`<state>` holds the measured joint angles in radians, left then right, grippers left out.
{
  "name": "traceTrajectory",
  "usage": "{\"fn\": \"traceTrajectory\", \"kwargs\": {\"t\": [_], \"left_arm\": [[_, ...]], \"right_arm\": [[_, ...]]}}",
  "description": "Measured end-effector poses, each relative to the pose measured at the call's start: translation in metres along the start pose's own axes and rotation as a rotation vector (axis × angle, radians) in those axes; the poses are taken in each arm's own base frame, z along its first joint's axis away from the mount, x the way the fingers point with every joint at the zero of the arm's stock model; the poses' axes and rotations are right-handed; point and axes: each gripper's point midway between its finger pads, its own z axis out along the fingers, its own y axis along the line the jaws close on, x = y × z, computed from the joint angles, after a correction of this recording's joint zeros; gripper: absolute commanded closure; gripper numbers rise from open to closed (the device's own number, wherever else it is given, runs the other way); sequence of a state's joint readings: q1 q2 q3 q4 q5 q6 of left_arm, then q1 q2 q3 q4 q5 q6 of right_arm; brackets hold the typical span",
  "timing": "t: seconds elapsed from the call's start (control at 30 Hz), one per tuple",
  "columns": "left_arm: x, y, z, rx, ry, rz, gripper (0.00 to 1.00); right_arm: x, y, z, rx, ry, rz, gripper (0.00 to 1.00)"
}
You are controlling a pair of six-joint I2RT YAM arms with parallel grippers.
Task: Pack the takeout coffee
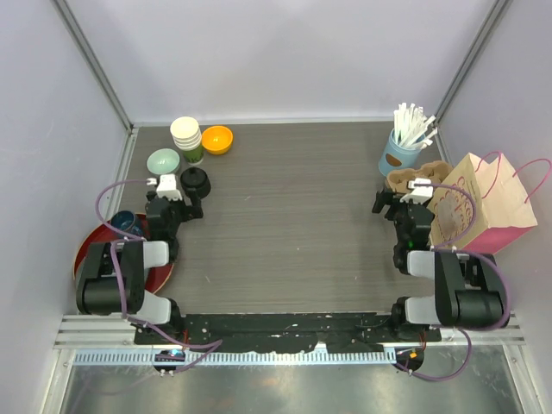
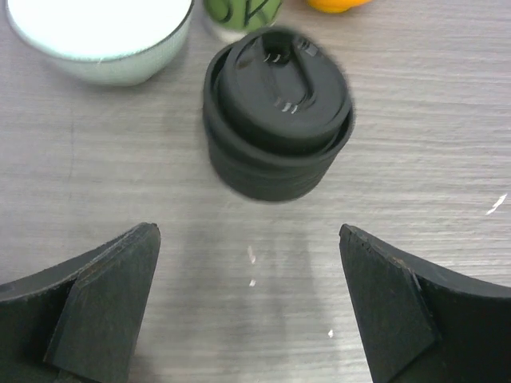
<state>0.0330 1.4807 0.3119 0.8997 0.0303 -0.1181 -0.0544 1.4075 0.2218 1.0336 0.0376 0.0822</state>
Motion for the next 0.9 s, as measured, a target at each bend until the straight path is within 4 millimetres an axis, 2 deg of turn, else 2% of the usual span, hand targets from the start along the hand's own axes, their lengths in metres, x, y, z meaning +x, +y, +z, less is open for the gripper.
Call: {"fn": "traceTrajectory", "kwargs": {"t": [0.07,0.2,0.33,0.47,0.57,0.67,0.73,0.83,0.9], "left_arm": [[-0.011,-0.007,0.005,0.043,0.024,0.013,0.1],[-0.055,-0.024,0.018,0.136,0.019,0.068,0.11],[-0.084,-0.035,0.007,0.207,0.031,0.135,0.15],[-0.114,-0.053,0.0,0.328,0.1,0.208,0.25],[-0.153,-0.07,-0.003,0.435,0.146,0.268,0.34],[-0.199,-0.079,0.011,0.473,0.161,0.306,0.36],[-0.228,-0.081,0.029,0.47,0.161,0.328,0.36],[-0.244,-0.075,0.056,0.426,0.203,0.354,0.36],[-0.24,-0.073,0.07,0.401,0.253,0.372,0.36]], "right_arm": [[-0.019,0.003,-0.001,-0.007,-0.03,0.001,0.09],[-0.05,0.018,0.001,-0.076,-0.067,0.025,0.13],[-0.07,0.044,-0.001,-0.18,-0.068,0.071,0.13],[-0.083,0.072,-0.006,-0.281,-0.037,0.083,0.13],[-0.093,0.101,-0.012,-0.368,-0.006,0.057,0.13],[-0.101,0.126,-0.019,-0.451,0.015,0.023,0.13],[-0.102,0.138,-0.024,-0.5,0.035,0.006,0.13],[-0.098,0.149,-0.03,-0.546,0.07,-0.013,0.16],[-0.094,0.151,-0.03,-0.557,0.092,-0.019,0.16]]}}
